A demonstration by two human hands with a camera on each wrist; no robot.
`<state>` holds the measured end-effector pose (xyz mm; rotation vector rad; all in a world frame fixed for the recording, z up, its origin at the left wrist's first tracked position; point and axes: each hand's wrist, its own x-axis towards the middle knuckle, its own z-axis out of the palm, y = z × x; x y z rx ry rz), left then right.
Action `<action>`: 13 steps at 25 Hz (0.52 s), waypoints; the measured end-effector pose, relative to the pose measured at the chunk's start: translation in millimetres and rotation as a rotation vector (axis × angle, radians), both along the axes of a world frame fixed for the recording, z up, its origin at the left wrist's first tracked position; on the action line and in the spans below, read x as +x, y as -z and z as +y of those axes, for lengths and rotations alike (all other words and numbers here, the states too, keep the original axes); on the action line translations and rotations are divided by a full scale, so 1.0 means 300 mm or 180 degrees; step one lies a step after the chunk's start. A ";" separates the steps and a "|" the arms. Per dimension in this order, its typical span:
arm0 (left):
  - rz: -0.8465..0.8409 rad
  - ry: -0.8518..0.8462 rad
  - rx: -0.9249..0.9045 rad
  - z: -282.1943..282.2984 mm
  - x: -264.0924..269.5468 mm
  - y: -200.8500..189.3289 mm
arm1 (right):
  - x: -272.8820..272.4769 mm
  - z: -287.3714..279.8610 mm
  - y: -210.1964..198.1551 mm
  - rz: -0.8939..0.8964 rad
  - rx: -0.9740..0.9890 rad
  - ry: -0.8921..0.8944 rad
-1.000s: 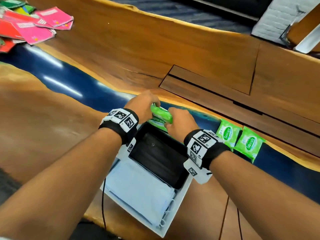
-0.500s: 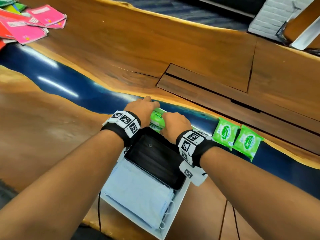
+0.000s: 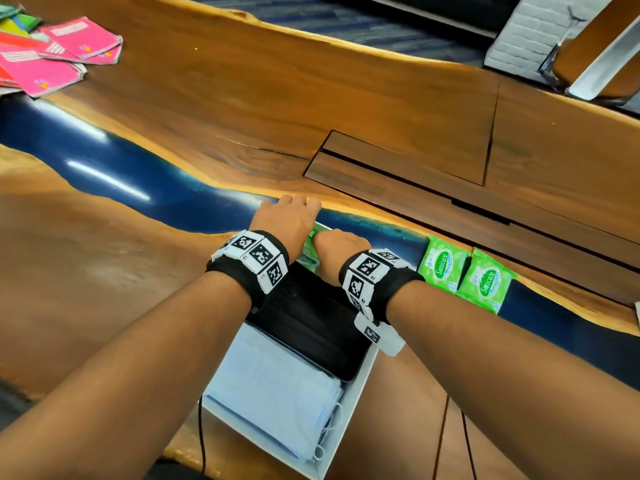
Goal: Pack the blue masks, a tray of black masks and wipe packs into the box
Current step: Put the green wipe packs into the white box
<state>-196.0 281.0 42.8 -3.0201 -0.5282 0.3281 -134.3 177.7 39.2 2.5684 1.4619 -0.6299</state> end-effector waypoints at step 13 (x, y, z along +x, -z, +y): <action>0.0558 0.0310 -0.0057 0.007 -0.006 -0.035 | 0.005 0.017 -0.019 0.0231 -0.0020 0.0135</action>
